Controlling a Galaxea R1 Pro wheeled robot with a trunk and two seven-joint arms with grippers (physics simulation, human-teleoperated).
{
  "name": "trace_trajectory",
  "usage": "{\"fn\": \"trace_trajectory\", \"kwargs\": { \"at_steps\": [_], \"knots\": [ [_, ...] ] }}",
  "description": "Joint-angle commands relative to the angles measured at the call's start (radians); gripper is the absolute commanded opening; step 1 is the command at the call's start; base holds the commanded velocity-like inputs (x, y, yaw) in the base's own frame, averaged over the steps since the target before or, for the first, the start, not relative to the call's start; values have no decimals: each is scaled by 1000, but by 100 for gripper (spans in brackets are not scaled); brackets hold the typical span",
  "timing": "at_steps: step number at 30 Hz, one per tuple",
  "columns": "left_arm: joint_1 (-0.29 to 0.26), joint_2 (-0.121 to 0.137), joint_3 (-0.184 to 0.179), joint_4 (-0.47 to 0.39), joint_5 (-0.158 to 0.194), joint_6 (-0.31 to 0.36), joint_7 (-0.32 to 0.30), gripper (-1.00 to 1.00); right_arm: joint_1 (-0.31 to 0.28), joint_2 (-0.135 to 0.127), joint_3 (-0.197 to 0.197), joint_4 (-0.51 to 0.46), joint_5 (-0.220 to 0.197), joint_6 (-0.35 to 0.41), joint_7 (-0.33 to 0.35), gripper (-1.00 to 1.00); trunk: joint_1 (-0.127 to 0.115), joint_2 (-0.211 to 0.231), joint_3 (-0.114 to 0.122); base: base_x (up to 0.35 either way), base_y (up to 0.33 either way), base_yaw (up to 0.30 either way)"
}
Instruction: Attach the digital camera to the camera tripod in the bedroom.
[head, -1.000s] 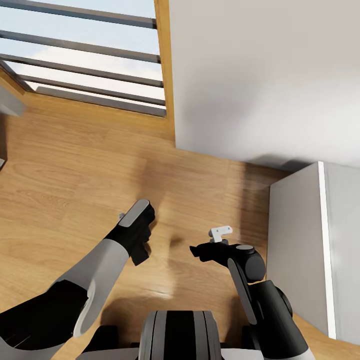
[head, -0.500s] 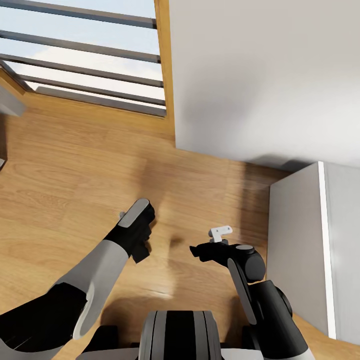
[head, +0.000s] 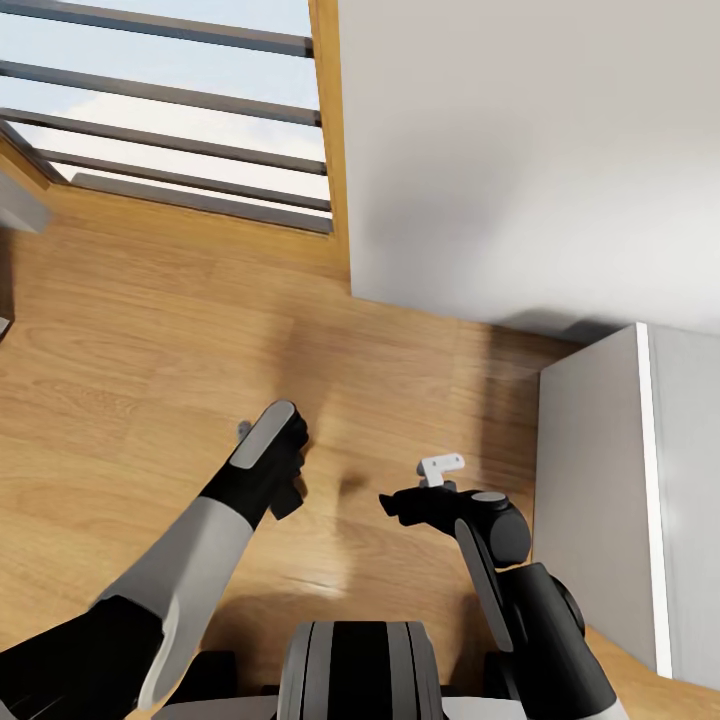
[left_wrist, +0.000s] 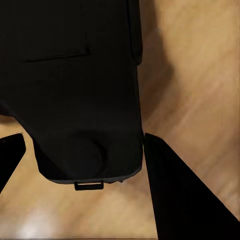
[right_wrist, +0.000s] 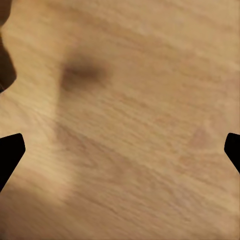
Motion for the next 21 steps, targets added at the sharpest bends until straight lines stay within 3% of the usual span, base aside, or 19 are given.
{"fn": "trace_trajectory", "kwargs": {
  "at_steps": [1,6,10,14,15,19,20,21],
  "knots": [
    [3,1,-1,-8,-5,4,8,-100,0,0,-1,-1,0,4,2,100,0,0,0,0,0,0],
    [15,2,-4,-26,-6,4,10,-100,2,1,-1,-1,0,4,2,100,0,0,0,0,0,0],
    [33,5,-40,-53,-8,4,12,-100,2,1,-1,-1,0,4,2,100,0,0,0,0,0,0],
    [65,42,-150,-145,-8,4,21,-100,3,1,-2,-1,1,4,2,100,0,0,0,0,0,0],
    [65,42,-150,-145,-8,4,21,-100,3,1,-2,-1,1,4,2,100,0,0,0,0,0,0],
    [80,108,-278,-269,-8,4,73,-100,3,2,-5,-1,1,4,2,100,0,0,0,0,0,0],
    [80,108,-278,-269,-8,4,73,-100,3,2,-5,-1,1,4,2,100,0,0,0,0,0,0],
    [81,125,-303,-298,-8,4,93,-100,3,2,-6,-1,1,4,2,100,0,0,0,0,0,0]
  ]
}}
